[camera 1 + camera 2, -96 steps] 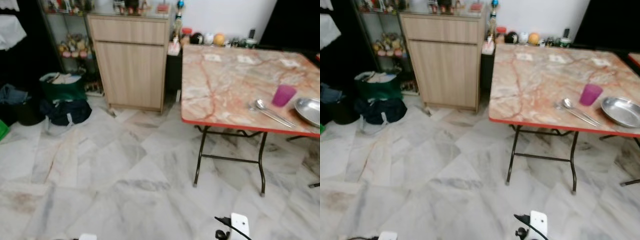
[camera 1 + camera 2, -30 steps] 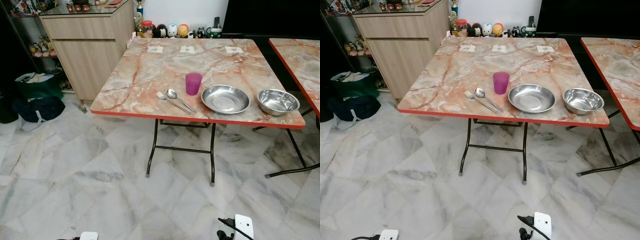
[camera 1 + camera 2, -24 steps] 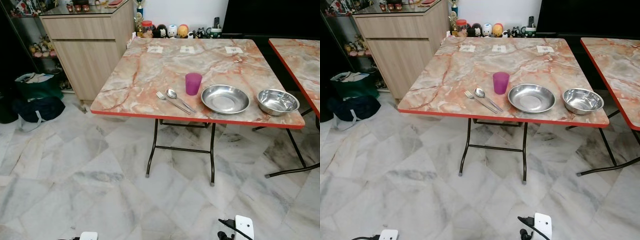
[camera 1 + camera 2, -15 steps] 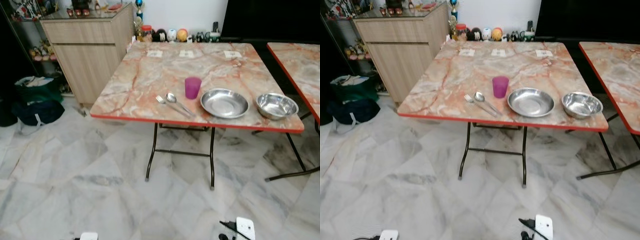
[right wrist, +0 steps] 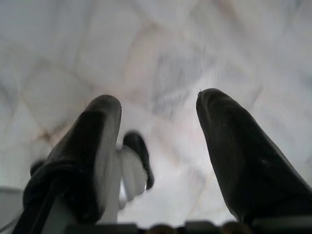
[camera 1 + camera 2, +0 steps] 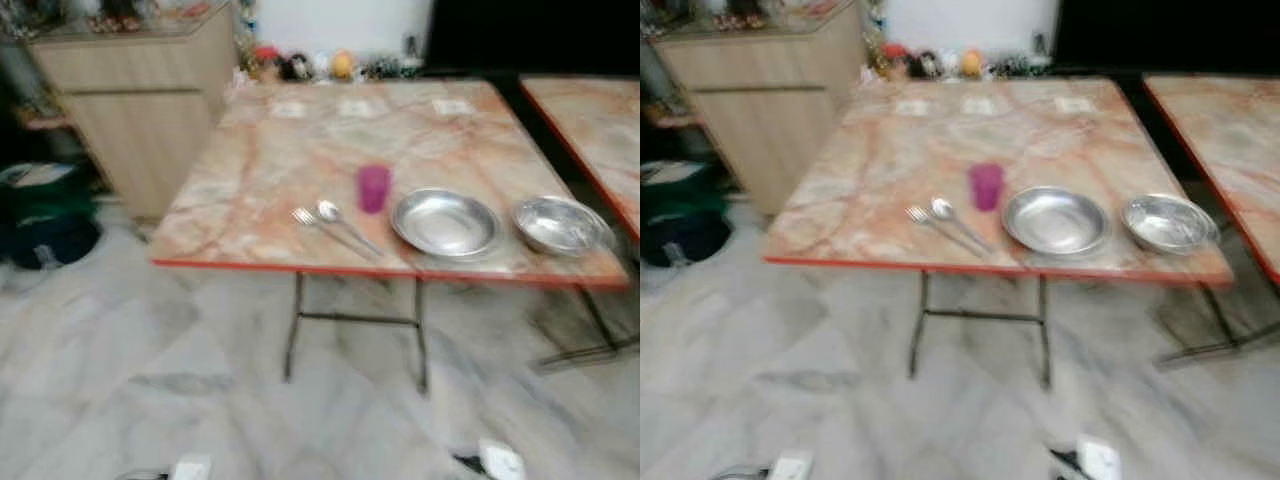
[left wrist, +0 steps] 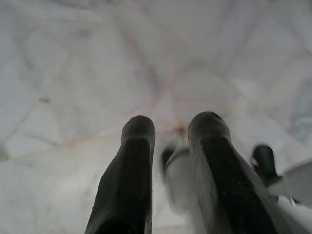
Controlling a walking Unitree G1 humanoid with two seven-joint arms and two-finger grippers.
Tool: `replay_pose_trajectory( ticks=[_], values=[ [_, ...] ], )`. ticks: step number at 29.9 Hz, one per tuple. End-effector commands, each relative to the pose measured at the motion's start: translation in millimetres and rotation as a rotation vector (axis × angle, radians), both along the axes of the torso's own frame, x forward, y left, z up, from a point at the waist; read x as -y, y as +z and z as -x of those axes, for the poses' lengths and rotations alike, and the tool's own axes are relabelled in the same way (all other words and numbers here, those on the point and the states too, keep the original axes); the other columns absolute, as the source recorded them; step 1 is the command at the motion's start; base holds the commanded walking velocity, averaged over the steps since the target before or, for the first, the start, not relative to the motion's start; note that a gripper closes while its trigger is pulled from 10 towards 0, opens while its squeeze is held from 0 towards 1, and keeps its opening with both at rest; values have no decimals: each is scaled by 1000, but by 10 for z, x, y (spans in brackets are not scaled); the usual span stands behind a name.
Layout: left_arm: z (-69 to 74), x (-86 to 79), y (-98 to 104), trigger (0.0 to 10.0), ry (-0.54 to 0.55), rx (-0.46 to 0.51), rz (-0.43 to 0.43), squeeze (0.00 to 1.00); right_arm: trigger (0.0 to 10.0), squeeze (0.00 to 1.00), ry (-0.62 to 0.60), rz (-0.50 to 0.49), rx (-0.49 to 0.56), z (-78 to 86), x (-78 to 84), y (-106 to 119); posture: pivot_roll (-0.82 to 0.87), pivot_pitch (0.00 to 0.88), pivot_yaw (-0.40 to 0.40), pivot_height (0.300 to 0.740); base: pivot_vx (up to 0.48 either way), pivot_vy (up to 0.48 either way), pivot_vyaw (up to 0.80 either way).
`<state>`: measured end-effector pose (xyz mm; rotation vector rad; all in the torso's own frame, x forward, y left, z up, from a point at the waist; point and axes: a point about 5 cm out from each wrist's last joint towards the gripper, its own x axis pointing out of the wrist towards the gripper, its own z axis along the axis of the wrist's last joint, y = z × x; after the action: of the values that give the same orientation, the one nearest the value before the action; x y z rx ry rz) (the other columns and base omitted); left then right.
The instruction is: Setting the table
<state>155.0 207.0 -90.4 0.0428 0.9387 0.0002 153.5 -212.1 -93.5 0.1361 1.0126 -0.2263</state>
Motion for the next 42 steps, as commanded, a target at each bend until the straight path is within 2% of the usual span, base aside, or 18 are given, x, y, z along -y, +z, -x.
replay_pose_trajectory(
  ticks=[1,5,14,16,17,22,26,30,35,40,42],
  values=[
    [195,-142,-53,10000,30,-67,-34,0,10000,0,26,-33,43,-130,-155,30,-37,0,8,740,292,0,0],
    [188,-162,-46,10000,29,-63,-32,0,10000,0,23,-33,53,-141,-154,36,-33,0,6,740,0,0,0],
    [215,-415,14,10000,58,-51,-55,0,10000,0,-38,-46,142,-216,-145,87,-37,0,-10,740,0,0,0],
    [222,-488,34,10000,75,-45,-63,0,10000,0,-2,8,357,-618,-135,348,-33,0,-21,740,0,0,0],
    [225,-503,39,10000,77,-44,-65,0,10000,0,-6,16,395,-669,-121,394,-33,0,-21,740,0,0,0],
    [232,-533,47,10000,84,-40,-66,0,10000,0,-6,50,523,-685,-45,494,-51,0,-19,740,0,0,0],
    [241,-491,32,10000,80,-40,-62,0,10000,0,-7,120,653,-640,67,619,-73,0,-17,740,0,0,0],
    [222,-391,8,10000,70,-38,-53,0,10000,0,15,166,748,-509,138,738,-88,0,-24,740,0,0,0],
    [228,-369,1,10000,66,-40,-49,0,10000,0,-8,219,818,-351,196,904,-99,0,-24,740,0,0,0],
    [216,-387,9,10000,67,-37,-51,0,10000,0,-30,236,880,-395,215,1072,-101,0,-23,740,0,0,0],
    [215,-389,11,10000,62,-36,-52,0,10000,0,-46,231,933,-480,225,1215,-98,0,-23,740,0,0,0]
  ],
)
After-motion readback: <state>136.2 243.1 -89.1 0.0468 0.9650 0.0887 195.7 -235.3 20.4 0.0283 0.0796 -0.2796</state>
